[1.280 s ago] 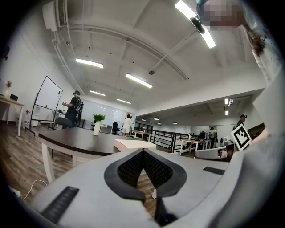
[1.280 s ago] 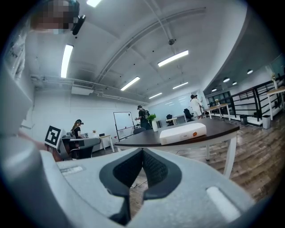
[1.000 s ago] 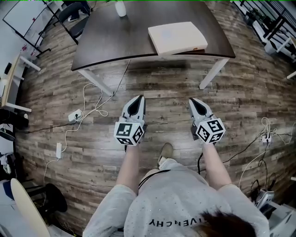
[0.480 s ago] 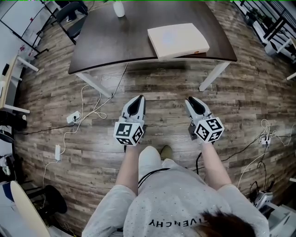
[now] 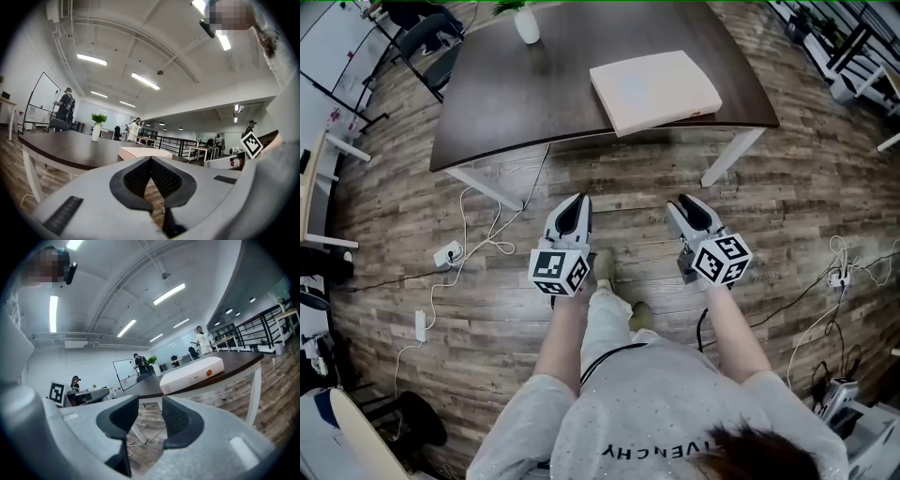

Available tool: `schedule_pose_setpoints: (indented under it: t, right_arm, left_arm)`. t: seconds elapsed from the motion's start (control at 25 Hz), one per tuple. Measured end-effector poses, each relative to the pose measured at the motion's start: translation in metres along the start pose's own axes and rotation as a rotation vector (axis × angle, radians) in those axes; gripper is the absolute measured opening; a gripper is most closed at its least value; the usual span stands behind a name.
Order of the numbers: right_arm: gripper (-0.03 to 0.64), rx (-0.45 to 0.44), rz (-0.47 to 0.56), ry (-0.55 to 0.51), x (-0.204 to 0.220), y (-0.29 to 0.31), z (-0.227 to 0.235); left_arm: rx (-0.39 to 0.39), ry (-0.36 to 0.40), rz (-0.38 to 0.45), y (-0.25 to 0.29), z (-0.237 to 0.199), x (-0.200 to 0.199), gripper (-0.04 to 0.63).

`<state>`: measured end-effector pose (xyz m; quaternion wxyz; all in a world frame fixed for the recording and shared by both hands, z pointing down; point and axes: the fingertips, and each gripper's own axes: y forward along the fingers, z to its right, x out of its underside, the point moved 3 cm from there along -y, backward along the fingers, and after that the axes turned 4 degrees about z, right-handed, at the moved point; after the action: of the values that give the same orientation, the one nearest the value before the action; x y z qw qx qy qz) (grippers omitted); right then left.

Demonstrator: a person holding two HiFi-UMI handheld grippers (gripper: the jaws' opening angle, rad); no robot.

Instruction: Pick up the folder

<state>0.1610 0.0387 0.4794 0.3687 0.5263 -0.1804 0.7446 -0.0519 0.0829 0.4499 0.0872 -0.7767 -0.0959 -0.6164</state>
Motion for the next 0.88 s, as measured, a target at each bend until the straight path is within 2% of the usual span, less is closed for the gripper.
schedule_pose_setpoints:
  t: [0.28,0.88]
  right_arm:
    - [0.175,0.025,0.009,0.064,-0.010,0.043,0.020]
    - [0.219,0.070,0.032,0.233,-0.010,0.140,0.056]
  left_arm:
    - [0.031,0.013,0.001,0.049,-0.027,-0.011,-0.002]
    - [0.097,0.009,-0.025,0.138,-0.086,-0.008,-0.002]
